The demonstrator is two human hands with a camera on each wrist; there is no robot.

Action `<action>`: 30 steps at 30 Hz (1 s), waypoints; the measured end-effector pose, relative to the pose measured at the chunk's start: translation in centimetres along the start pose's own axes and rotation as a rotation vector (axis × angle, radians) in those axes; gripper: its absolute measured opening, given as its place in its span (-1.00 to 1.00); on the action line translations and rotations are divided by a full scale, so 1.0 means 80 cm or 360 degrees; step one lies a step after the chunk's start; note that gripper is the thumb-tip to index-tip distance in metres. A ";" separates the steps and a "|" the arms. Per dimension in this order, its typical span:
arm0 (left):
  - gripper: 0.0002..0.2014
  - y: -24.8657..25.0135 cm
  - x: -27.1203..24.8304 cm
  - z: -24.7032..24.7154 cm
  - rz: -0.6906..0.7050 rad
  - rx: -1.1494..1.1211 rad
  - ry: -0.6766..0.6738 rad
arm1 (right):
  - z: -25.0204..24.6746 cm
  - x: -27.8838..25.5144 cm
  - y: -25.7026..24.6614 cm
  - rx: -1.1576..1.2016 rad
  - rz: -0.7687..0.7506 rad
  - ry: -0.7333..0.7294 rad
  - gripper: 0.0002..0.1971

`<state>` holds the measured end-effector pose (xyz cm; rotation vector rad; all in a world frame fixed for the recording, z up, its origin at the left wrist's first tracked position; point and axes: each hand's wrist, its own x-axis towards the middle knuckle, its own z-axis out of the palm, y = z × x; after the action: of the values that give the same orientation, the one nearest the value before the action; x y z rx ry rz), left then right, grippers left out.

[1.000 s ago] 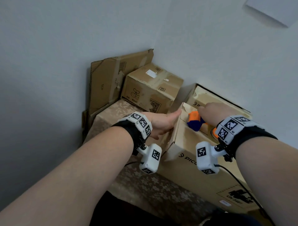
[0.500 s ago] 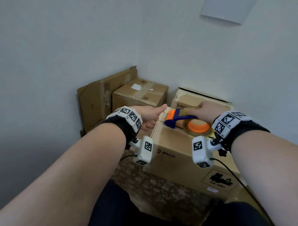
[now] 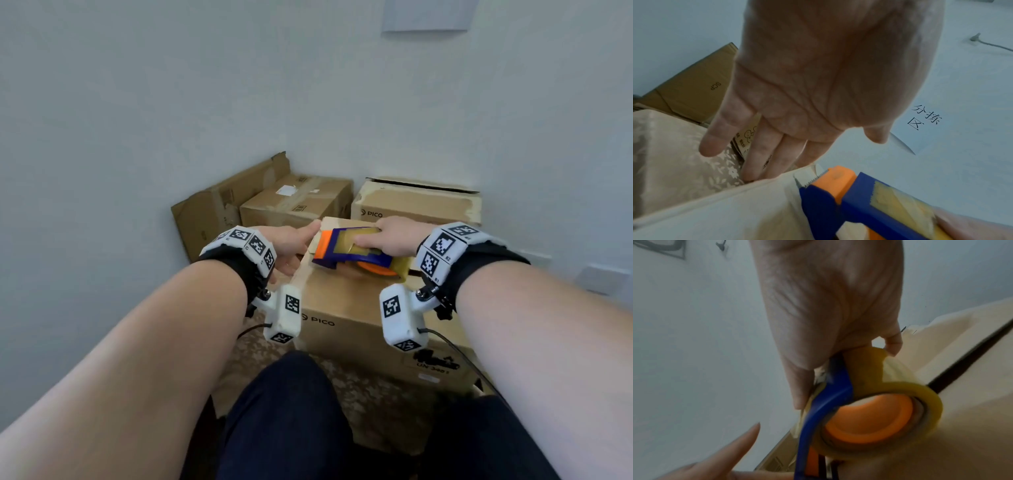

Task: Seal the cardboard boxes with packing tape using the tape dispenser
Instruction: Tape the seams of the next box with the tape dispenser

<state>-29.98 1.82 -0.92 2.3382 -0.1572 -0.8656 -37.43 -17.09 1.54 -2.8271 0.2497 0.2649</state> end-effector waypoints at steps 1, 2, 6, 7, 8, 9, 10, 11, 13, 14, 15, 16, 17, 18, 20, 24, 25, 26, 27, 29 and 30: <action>-0.08 0.001 -0.005 0.002 -0.0015 0.0008 -0.0008 | -0.002 -0.004 0.004 0.0037 -0.0012 -0.0012 -0.36; -0.09 0.003 -0.007 0.002 -0.0025 0.0019 -0.0008 | -0.003 -0.007 0.008 0.0067 -0.0020 -0.0029 -0.36; -0.17 0.022 -0.010 0.001 0.0086 0.0043 0.0132 | -0.003 -0.013 0.020 0.0154 -0.0044 -0.0088 -0.39; -0.18 0.030 -0.007 0.001 0.0144 0.0072 0.0175 | -0.002 -0.013 0.022 0.0183 -0.0048 -0.0096 -0.42; -0.16 0.038 -0.005 0.000 0.0205 0.0107 0.0197 | -0.002 -0.014 0.023 0.0209 -0.0053 -0.0104 -0.45; -0.11 0.045 -0.002 0.000 0.0257 0.0109 0.0182 | -0.001 -0.013 0.024 0.0229 -0.0056 -0.0115 -0.49; -0.06 0.051 0.003 -0.001 0.0300 0.0075 0.0135 | -0.001 -0.013 0.025 0.0242 -0.0055 -0.0132 -0.49; -0.05 0.059 0.008 -0.002 0.0323 0.0056 0.0084 | -0.001 -0.011 0.026 0.0253 -0.0052 -0.0153 -0.48; -0.12 0.075 0.005 0.002 0.0324 0.0081 0.0022 | -0.001 -0.008 0.028 0.0279 -0.0039 -0.0194 -0.43; -0.16 0.083 0.009 0.002 0.0331 0.0093 0.0001 | -0.001 -0.007 0.029 0.0293 -0.0032 -0.0214 -0.41; -0.18 0.091 0.012 0.003 0.0339 0.0092 -0.0036 | -0.002 -0.007 0.029 0.0301 -0.0022 -0.0237 -0.40; -0.18 0.096 0.015 0.004 0.0345 0.0096 -0.0066 | -0.003 -0.007 0.029 0.0301 -0.0016 -0.0261 -0.39; -0.14 0.099 0.020 0.003 0.0350 0.0118 -0.0089 | -0.003 -0.008 0.029 0.0296 -0.0011 -0.0287 -0.38; -0.11 0.101 0.027 0.003 0.0350 0.0151 -0.0106 | -0.004 -0.009 0.028 0.0285 -0.0007 -0.0306 -0.38; -0.12 0.104 0.036 0.004 0.0339 0.0228 -0.0120 | -0.003 -0.008 0.027 0.0272 -0.0019 -0.0317 -0.40; -0.23 0.113 0.042 0.014 0.0330 0.0477 -0.0115 | -0.003 -0.006 0.029 0.0319 -0.0066 -0.0305 -0.69; -0.23 0.114 0.042 0.017 0.0330 0.0522 -0.0123 | -0.004 -0.006 0.029 0.0330 -0.0075 -0.0319 -0.72; -0.22 0.113 0.043 0.019 0.0324 0.0549 -0.0132 | -0.005 -0.008 0.029 0.0335 -0.0087 -0.0334 -0.72; -0.21 0.113 0.045 0.020 0.0317 0.0574 -0.0148 | -0.006 -0.009 0.029 0.0333 -0.0097 -0.0342 -0.73; -0.19 0.113 0.044 0.022 0.0315 0.0638 -0.0149 | -0.008 -0.010 0.027 0.0307 -0.0107 -0.0353 -0.75; -0.20 0.114 0.042 0.023 0.0328 0.0660 -0.0138 | -0.009 -0.011 0.026 0.0292 -0.0112 -0.0360 -0.76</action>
<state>-27.58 -7.42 1.67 2.6001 -0.6583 -0.8967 -38.58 -19.10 1.84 -2.5909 0.1182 0.5141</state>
